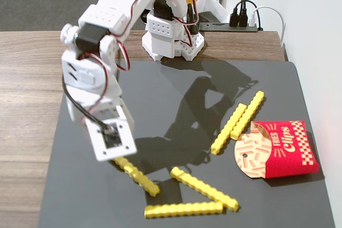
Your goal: Grab a fry
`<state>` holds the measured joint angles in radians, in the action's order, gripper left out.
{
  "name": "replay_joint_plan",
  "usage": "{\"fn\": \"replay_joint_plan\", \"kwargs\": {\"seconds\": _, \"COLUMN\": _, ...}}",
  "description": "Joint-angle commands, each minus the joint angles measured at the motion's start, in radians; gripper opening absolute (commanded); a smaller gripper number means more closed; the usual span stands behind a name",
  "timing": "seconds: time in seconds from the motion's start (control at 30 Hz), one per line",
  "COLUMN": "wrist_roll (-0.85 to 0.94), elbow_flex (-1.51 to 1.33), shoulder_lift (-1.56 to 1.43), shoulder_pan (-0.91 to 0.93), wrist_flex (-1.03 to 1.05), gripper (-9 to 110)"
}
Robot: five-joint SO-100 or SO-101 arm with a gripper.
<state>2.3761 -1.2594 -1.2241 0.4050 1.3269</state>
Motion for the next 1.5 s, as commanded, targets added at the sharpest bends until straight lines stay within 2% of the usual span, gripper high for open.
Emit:
{"fn": "replay_joint_plan", "kwargs": {"seconds": 0.0, "wrist_roll": 0.009, "elbow_flex": 0.054, "shoulder_lift": 0.005, "shoulder_pan": -0.026, "wrist_flex": 0.000, "gripper": 33}}
{"fn": "replay_joint_plan", "kwargs": {"seconds": 0.77, "wrist_roll": -0.009, "elbow_flex": 0.140, "shoulder_lift": 0.161, "shoulder_pan": -0.077, "wrist_flex": -0.011, "gripper": 31}}
{"fn": "replay_joint_plan", "kwargs": {"seconds": 1.13, "wrist_roll": -0.026, "elbow_flex": 0.140, "shoulder_lift": 0.178, "shoulder_pan": -0.078, "wrist_flex": -0.020, "gripper": 21}}
{"fn": "replay_joint_plan", "kwargs": {"seconds": 1.47, "wrist_roll": -0.044, "elbow_flex": 0.152, "shoulder_lift": 0.201, "shoulder_pan": -0.078, "wrist_flex": -0.020, "gripper": 4}}
